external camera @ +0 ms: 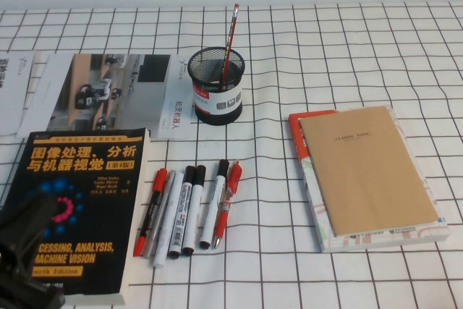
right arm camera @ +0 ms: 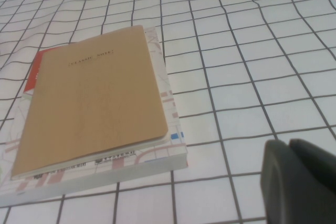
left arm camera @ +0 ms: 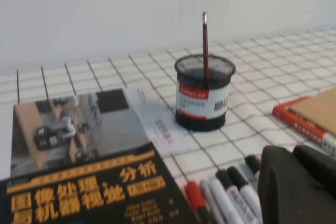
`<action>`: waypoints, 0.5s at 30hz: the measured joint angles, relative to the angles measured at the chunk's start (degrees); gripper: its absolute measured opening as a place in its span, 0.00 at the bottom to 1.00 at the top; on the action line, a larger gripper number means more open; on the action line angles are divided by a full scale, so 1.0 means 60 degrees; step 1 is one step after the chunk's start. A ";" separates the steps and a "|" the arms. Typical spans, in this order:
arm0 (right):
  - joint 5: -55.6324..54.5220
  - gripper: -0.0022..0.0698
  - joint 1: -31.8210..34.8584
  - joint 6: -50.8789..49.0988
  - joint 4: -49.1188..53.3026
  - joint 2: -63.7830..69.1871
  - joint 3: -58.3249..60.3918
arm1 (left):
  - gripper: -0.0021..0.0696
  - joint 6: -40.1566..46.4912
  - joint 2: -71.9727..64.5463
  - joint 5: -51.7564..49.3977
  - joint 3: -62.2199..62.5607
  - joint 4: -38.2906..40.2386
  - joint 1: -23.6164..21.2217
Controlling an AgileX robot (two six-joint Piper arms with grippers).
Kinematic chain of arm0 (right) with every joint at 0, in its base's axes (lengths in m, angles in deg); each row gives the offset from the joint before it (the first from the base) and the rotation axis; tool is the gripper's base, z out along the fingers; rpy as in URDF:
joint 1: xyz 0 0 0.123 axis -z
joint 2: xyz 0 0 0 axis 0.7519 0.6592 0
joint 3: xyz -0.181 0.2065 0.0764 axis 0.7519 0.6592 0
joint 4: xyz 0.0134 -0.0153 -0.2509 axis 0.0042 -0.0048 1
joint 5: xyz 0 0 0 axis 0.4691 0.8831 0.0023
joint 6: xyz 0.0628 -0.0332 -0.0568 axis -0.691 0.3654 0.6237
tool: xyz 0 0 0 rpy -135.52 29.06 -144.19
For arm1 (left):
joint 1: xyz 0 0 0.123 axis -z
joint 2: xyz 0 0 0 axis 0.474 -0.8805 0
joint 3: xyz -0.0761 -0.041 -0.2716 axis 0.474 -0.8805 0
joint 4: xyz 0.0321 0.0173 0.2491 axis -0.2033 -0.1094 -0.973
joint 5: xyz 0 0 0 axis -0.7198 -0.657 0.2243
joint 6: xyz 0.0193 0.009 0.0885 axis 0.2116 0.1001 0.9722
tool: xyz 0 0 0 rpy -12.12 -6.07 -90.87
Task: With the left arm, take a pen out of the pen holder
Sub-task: 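Take a marker out of the pen holder and lay it on the table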
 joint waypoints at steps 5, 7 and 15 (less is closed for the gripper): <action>0.0000 0.01 0.0000 0.0000 0.0000 0.0000 0.0000 | 0.03 -0.0016 0.1335 -0.1491 -0.0745 0.0000 0.0000; 0.0000 0.01 0.0000 0.0000 0.0000 0.0000 0.0000 | 0.03 -0.0016 0.1849 -0.2081 -0.0927 0.0000 0.0000; 0.0000 0.01 0.0000 0.0000 0.0000 0.0000 0.0000 | 0.03 -0.0016 0.3500 -0.2828 -0.1635 0.0000 0.0000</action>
